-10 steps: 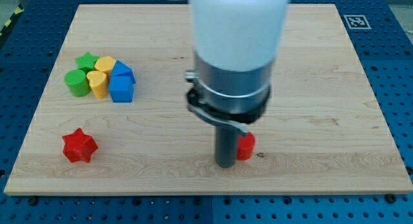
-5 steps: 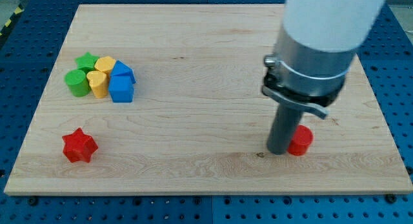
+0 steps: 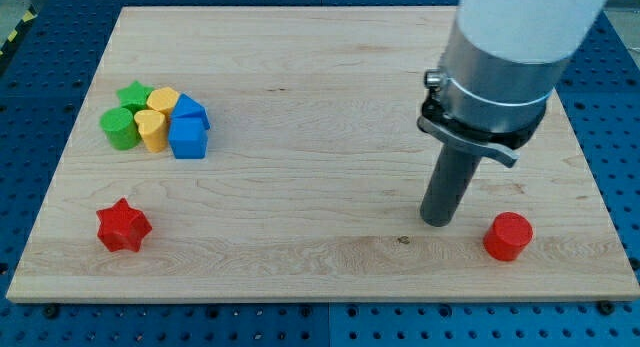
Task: Slide the red circle to the bottom right
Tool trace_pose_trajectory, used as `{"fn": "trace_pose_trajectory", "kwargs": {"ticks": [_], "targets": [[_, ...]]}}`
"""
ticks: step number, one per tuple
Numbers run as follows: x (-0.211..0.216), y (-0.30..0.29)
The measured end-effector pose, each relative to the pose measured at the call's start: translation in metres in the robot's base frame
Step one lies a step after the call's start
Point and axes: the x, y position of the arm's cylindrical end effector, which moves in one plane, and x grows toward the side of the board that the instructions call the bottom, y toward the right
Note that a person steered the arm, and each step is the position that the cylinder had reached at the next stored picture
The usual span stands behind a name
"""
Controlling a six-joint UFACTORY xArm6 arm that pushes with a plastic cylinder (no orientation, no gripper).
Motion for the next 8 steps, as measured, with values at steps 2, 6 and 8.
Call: {"fn": "trace_pose_trajectory", "kwargs": {"ticks": [2,6,8], "targets": [[0.029,0.051],[0.044,0.064],[0.044,0.078]]}}
